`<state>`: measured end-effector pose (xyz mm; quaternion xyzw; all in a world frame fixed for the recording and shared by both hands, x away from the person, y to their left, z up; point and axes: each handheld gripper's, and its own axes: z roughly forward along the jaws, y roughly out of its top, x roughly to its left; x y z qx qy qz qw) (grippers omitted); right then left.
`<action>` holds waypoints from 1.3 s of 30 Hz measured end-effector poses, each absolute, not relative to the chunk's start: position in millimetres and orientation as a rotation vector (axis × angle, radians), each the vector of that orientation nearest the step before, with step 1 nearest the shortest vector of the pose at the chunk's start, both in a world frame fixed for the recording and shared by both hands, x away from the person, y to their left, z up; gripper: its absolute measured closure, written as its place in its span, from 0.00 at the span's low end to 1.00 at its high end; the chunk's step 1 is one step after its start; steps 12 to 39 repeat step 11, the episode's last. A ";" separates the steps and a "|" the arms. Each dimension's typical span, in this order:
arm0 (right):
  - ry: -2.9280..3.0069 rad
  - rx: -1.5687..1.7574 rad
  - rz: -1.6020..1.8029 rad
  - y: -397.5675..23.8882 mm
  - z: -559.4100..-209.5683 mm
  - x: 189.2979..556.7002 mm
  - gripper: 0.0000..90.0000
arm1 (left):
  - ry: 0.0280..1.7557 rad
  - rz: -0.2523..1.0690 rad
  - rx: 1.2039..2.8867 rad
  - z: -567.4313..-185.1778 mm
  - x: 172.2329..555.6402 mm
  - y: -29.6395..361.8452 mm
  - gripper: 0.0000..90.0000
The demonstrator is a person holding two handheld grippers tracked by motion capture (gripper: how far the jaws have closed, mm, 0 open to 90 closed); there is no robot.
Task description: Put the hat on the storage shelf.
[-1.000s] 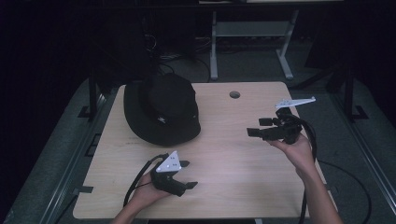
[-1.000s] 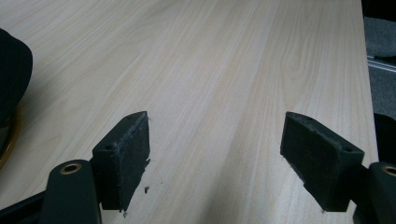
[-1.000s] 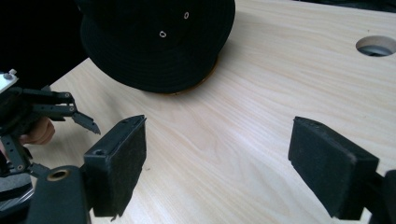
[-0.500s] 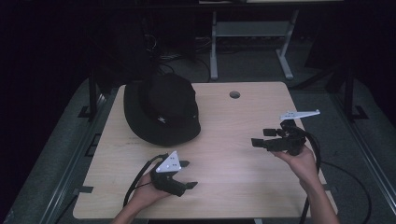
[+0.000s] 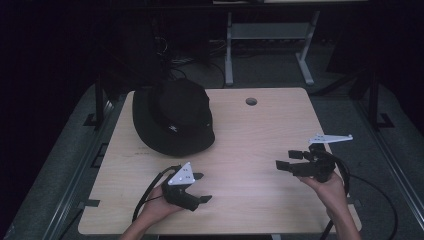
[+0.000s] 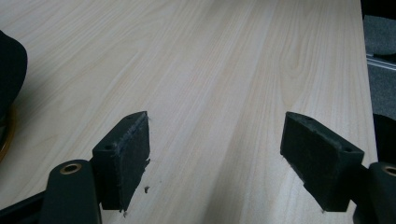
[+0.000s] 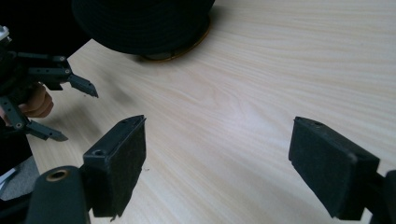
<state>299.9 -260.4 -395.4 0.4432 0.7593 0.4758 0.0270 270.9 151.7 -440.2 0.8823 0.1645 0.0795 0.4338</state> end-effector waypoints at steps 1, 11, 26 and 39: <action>2.342 1.373 1.467 -261.3 -396.3 297.8 0.20 | 0.411 0.198 2.198 -440.2 270.8 151.7 0.26; 2.284 1.373 1.498 -270.0 -414.1 267.7 0.20 | 0.440 0.186 2.182 -438.1 269.8 153.8 0.26; 2.284 1.373 1.498 -270.0 -414.1 267.7 0.20 | 0.440 0.186 2.182 -438.1 269.8 153.8 0.26; 2.284 1.373 1.498 -270.0 -414.1 267.7 0.20 | 0.440 0.186 2.182 -438.1 269.8 153.8 0.26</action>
